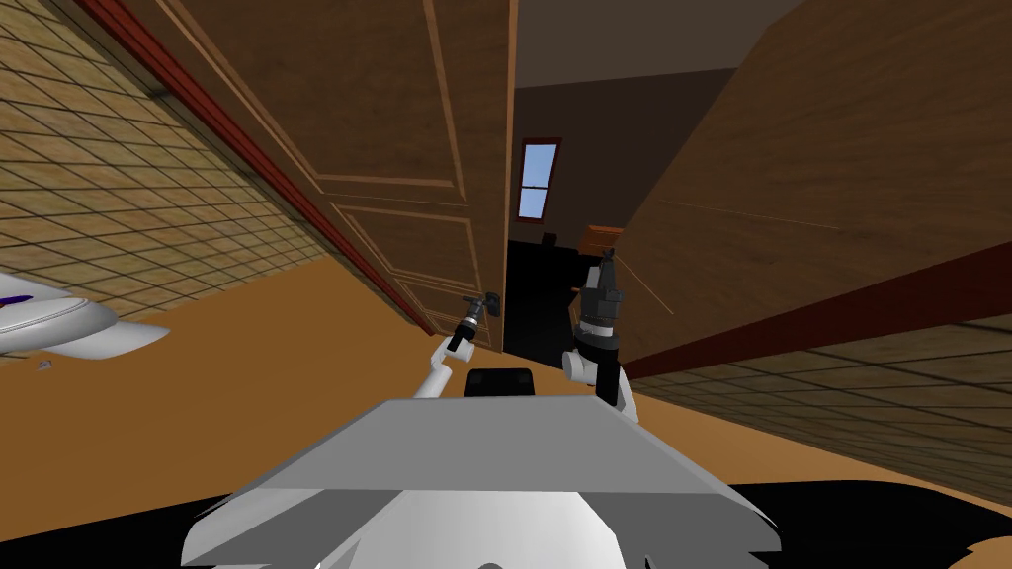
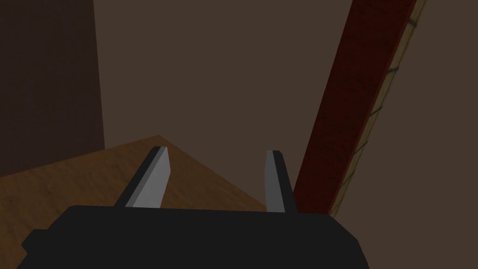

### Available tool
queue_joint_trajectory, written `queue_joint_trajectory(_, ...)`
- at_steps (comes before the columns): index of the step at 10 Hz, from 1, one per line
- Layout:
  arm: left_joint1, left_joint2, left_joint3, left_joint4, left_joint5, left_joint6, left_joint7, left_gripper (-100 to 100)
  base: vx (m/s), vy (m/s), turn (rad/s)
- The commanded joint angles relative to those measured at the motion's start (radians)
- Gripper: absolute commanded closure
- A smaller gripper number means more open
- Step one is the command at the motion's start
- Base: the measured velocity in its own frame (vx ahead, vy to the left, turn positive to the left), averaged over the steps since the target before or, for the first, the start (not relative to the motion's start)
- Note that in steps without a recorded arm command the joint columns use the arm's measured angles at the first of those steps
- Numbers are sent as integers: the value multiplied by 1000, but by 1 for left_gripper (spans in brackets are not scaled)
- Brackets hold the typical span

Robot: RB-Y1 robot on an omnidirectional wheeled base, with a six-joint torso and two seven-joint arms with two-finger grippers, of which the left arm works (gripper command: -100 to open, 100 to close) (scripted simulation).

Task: Push the door open

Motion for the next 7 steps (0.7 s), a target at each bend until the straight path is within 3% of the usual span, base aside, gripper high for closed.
queue_joint_trajectory(1, 3, 0, -2, 1, 0, -1, 0, 100, 0, 0, 0)
queue_joint_trajectory(3, 3, 0, -2, 1, 0, -1, 0, 100, 0, 0, 0)
queue_joint_trajectory(7, -6, 10, 34, 8, 4, 3, -7, 100, 139, -68, 38)
